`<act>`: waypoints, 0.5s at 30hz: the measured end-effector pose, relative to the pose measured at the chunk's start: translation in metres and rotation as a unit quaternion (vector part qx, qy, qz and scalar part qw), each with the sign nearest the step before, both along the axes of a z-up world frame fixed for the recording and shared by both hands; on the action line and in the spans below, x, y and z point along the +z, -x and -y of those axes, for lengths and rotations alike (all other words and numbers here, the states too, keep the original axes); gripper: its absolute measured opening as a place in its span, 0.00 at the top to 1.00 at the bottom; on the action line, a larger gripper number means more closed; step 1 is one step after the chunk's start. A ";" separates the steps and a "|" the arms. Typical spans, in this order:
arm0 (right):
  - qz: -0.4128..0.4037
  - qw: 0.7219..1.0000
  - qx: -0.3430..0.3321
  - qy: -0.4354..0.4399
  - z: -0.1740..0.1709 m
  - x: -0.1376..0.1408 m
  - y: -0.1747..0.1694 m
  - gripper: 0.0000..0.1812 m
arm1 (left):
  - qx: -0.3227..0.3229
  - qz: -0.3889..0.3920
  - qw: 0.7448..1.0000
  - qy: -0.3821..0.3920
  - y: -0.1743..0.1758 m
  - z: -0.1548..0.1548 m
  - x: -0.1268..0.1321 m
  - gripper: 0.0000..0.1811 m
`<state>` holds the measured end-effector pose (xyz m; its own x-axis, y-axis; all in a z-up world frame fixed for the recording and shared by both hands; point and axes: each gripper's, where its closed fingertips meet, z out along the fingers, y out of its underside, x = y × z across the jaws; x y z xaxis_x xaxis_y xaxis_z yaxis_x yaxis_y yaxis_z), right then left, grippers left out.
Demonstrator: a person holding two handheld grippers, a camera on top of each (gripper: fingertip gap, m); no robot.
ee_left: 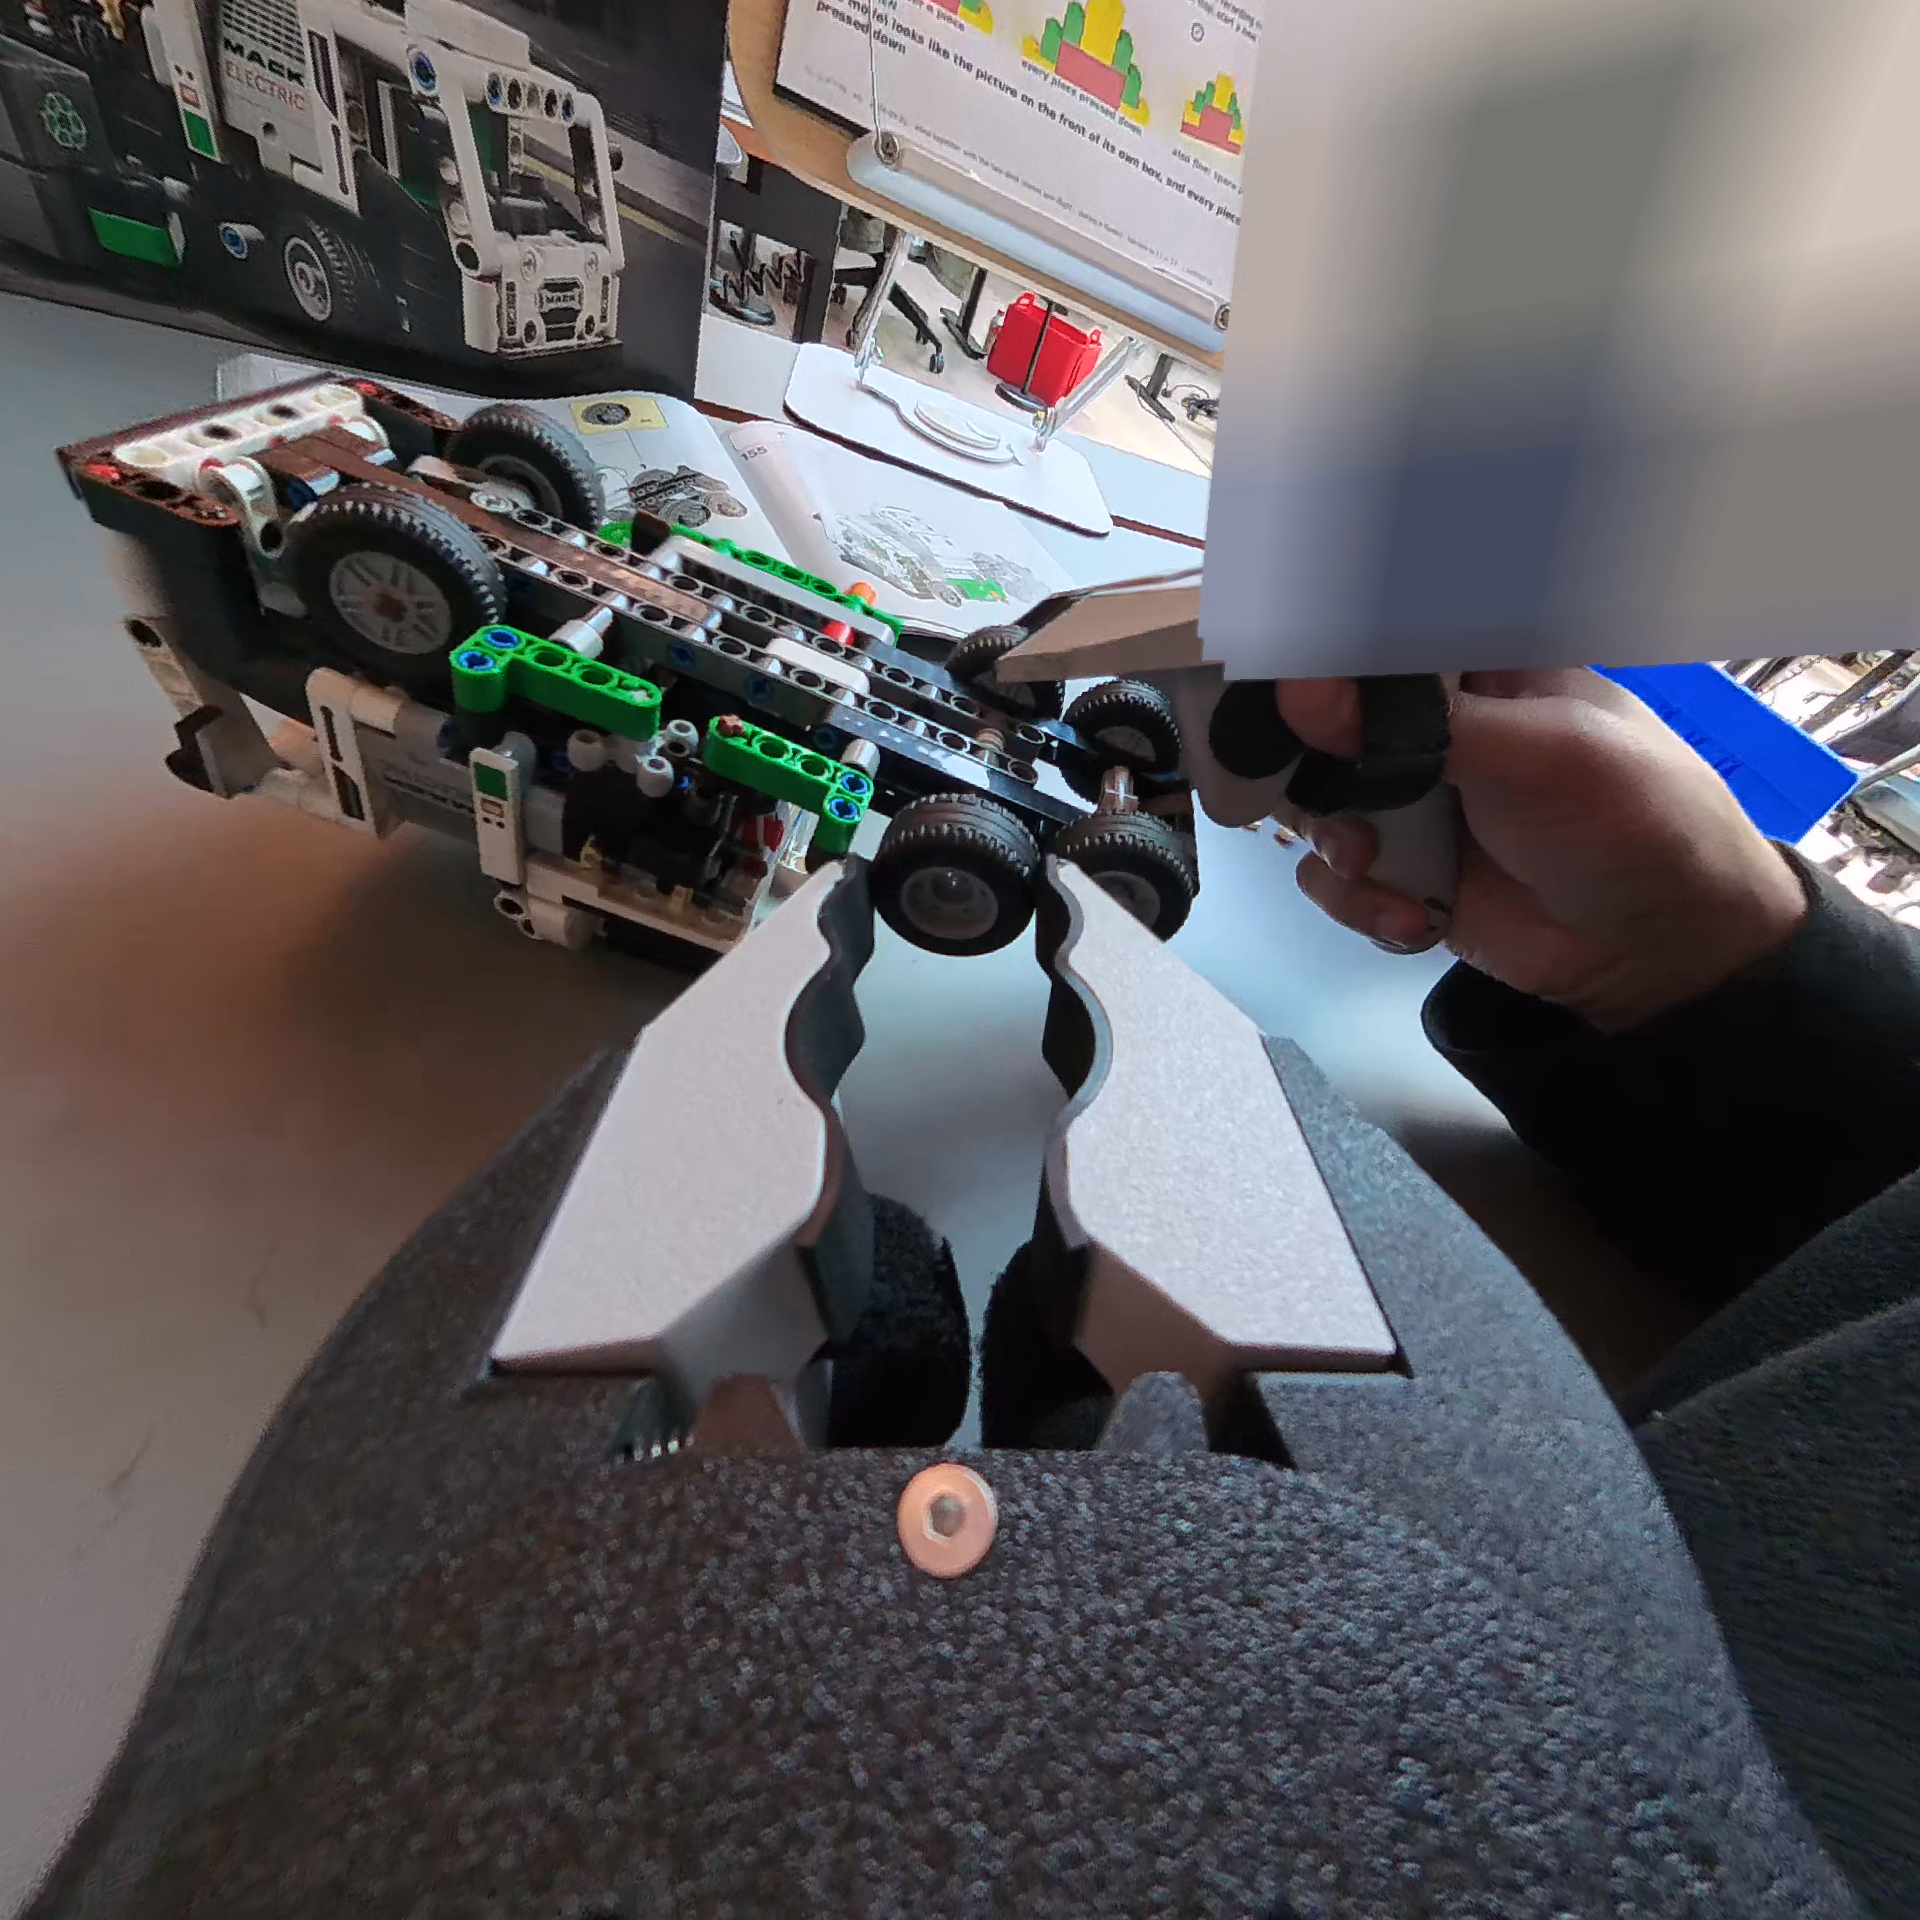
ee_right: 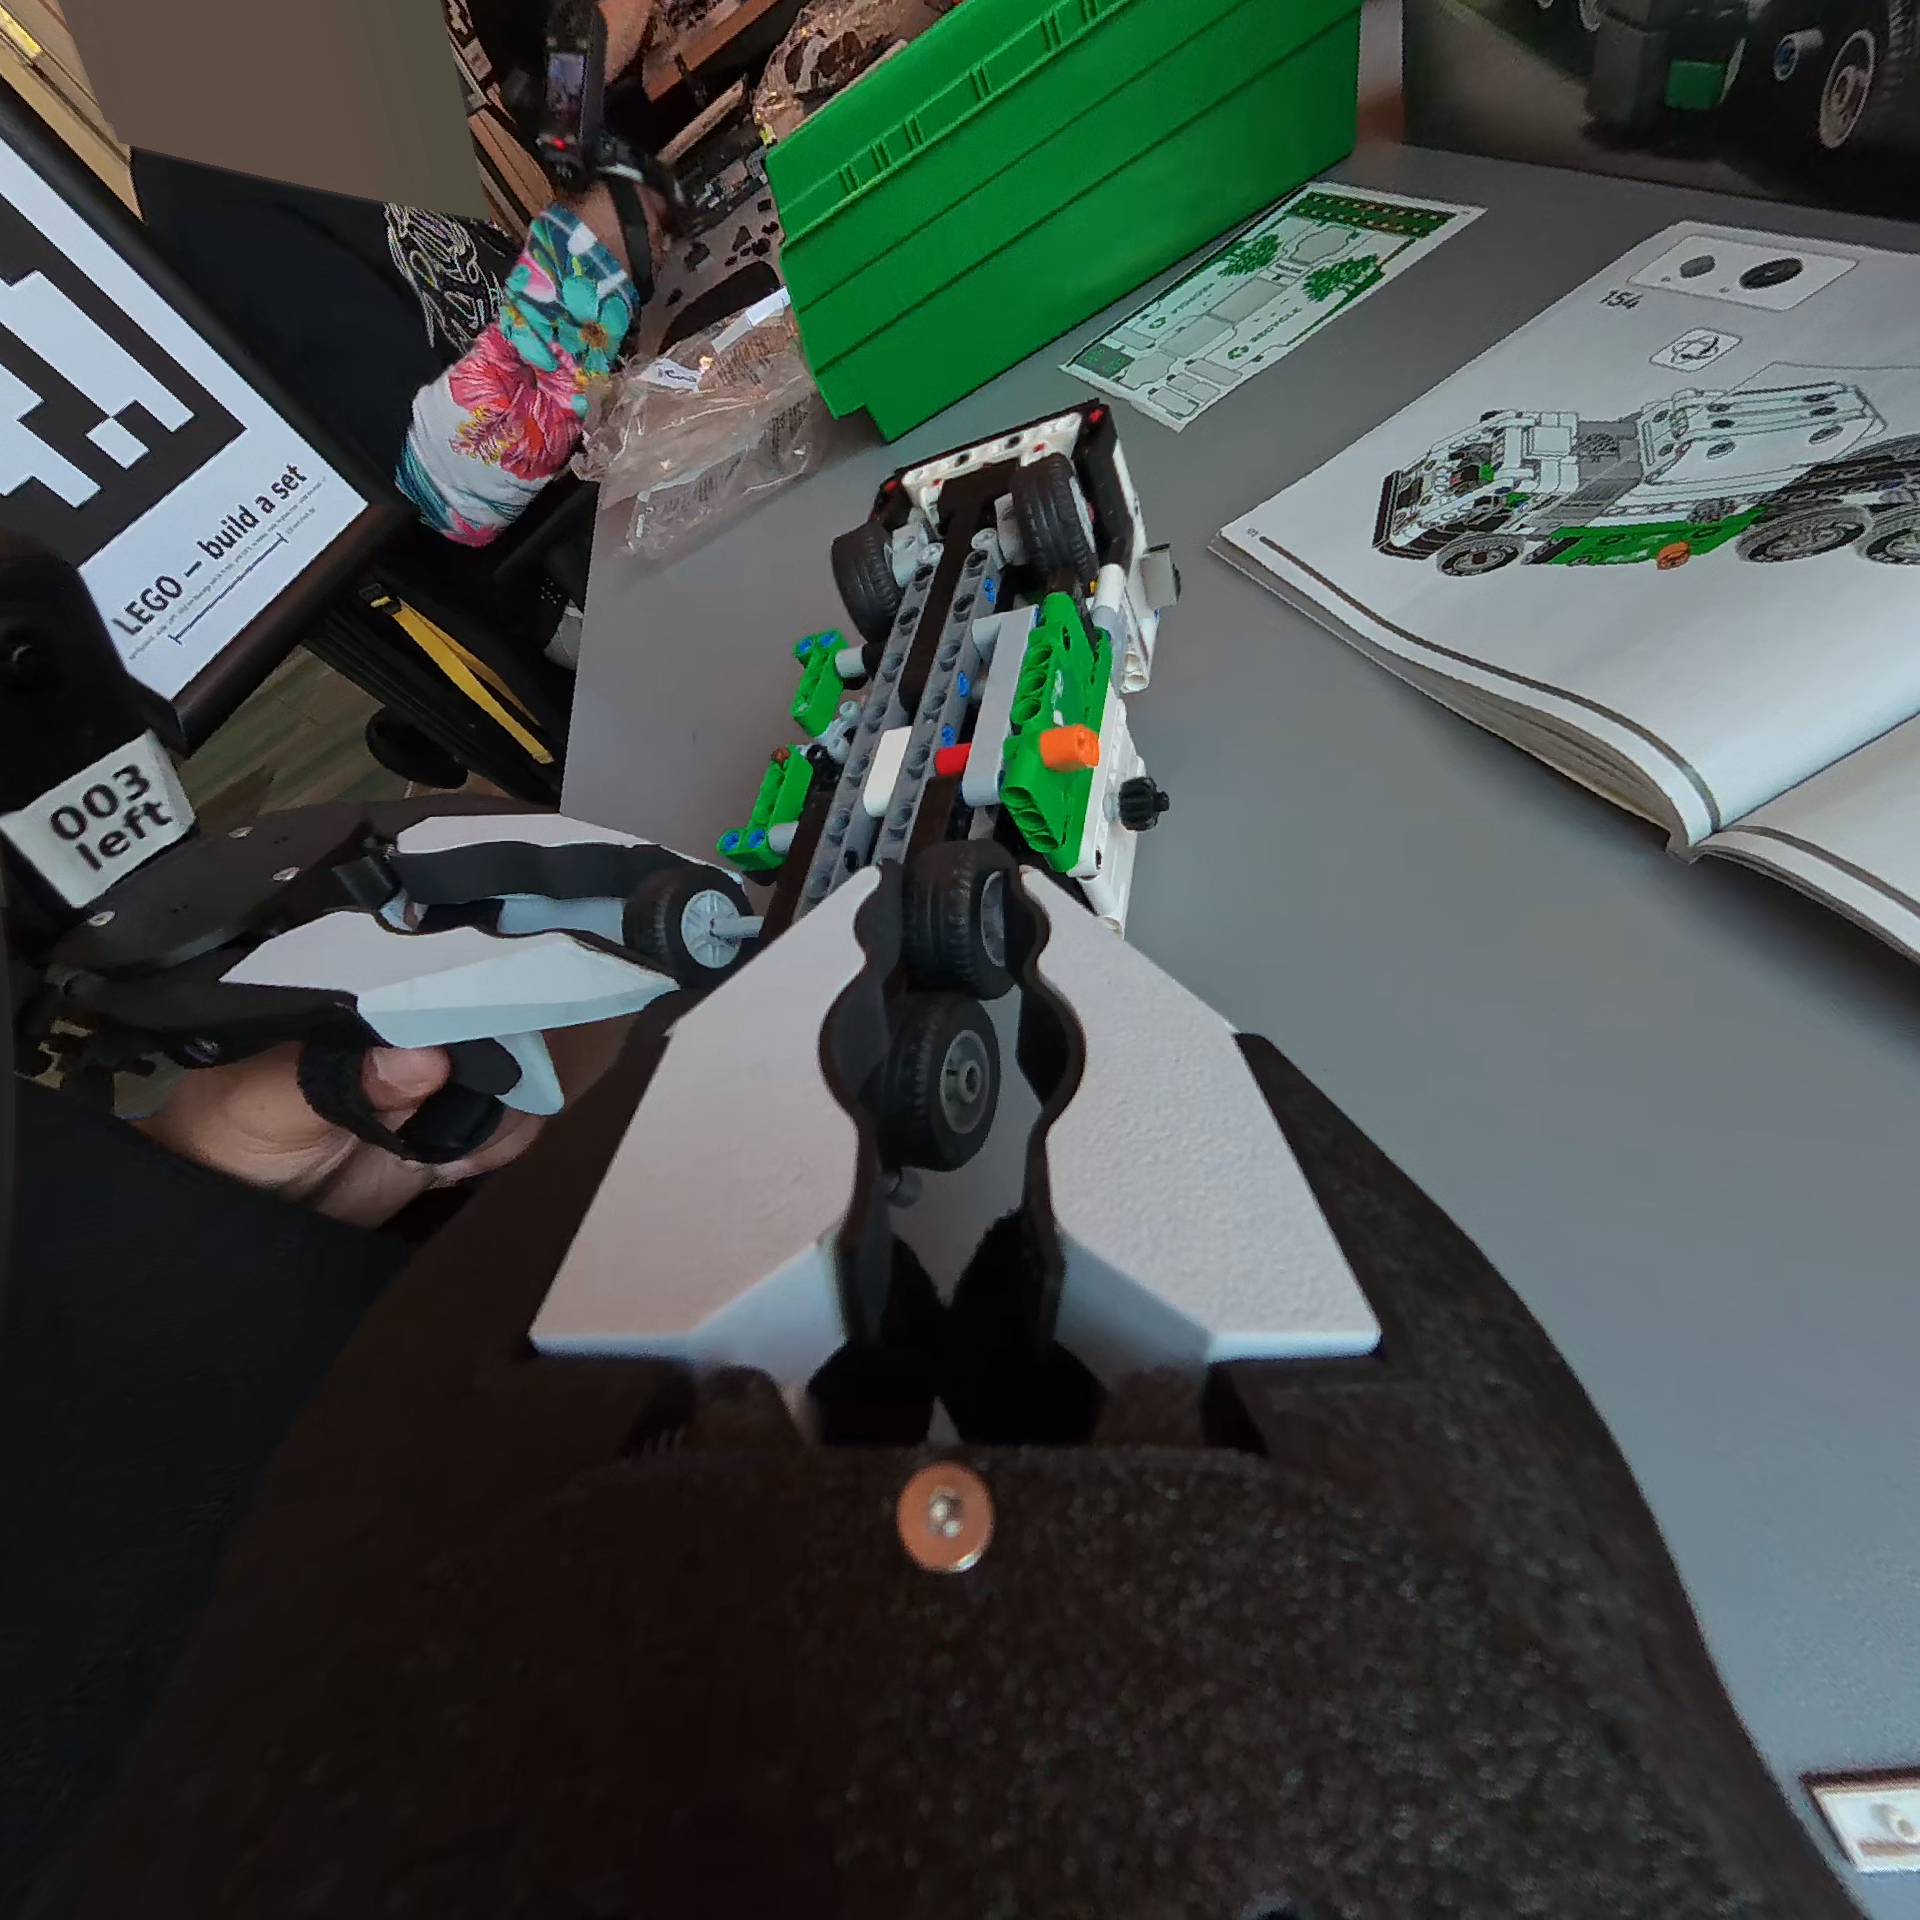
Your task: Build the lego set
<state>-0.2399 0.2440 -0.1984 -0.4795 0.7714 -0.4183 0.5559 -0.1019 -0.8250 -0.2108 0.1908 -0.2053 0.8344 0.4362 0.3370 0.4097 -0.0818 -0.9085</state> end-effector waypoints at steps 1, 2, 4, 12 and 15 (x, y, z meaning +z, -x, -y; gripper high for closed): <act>-0.003 1.000 0.001 -0.005 0.000 0.000 0.000 0.90 | 0.000 0.007 1.000 -0.002 0.000 0.000 0.000 0.84; -0.006 1.000 0.001 -0.012 0.000 0.000 -0.001 0.90 | -0.001 0.013 1.000 -0.003 0.001 0.000 0.001 0.84; -0.011 1.000 0.002 -0.025 0.001 0.000 -0.001 0.91 | -0.002 0.022 1.000 -0.004 0.002 0.001 0.001 0.84; 0.000 1.000 -0.004 -0.019 0.000 -0.001 -0.001 0.91 | -0.014 0.032 0.999 -0.011 -0.001 -0.001 0.000 0.83; 0.008 1.000 -0.009 -0.022 0.000 -0.001 -0.001 0.91 | -0.013 0.025 0.999 -0.016 -0.002 -0.001 -0.002 0.83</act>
<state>-0.2387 0.2439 -0.1995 -0.4598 0.7971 -0.3914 0.5671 -0.0756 -0.8202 -0.2088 0.1918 -0.2070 0.8266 0.4032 0.3926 0.4536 -0.0644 -0.8889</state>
